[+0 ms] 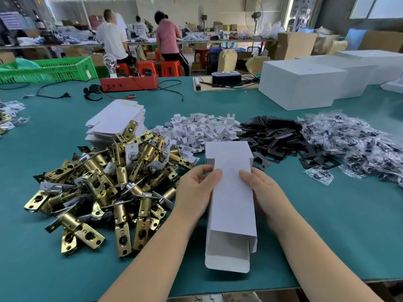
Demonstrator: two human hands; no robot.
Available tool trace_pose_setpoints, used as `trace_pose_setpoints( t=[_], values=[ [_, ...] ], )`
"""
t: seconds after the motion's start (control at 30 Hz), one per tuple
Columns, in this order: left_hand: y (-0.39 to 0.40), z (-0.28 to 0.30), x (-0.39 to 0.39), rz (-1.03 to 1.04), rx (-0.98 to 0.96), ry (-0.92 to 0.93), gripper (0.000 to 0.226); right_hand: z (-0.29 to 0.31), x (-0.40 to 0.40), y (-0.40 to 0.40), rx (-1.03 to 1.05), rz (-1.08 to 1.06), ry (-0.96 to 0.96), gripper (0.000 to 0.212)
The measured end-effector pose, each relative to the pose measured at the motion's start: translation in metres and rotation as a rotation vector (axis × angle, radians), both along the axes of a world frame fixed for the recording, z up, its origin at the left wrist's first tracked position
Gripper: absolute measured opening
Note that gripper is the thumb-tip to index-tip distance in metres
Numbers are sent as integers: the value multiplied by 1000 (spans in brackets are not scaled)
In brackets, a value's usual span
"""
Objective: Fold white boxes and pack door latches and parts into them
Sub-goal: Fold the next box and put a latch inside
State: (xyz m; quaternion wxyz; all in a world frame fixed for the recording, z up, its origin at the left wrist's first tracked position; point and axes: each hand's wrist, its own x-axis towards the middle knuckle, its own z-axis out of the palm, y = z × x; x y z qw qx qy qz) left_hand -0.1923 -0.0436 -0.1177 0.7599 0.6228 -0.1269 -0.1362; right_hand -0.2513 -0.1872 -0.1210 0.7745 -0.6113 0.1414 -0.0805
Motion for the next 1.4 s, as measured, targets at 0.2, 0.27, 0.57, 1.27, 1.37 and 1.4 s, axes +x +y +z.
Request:
trace_pose_setpoints(
  t=[0.2,0.27,0.57,1.27,1.37,1.4],
  values=[
    [4,-1,11,205,-52,72,13,-7,1,4,-322,-35,-9,29],
    [6,3,13,55,-190,188,15,-4,2,1,-241,-77,17,17],
    [0,-4,5,-209,53,77,97,9,-7,-3,35,225,49,16],
    [-2,-4,6,-63,78,31,4,5,-6,5,-182,-17,21,20],
    [0,-3,12,-65,-12,169,13,7,-8,6,-128,95,0,30],
    [2,-2,13,-108,-21,219,15,7,-9,6,-126,126,-3,35]
  ],
)
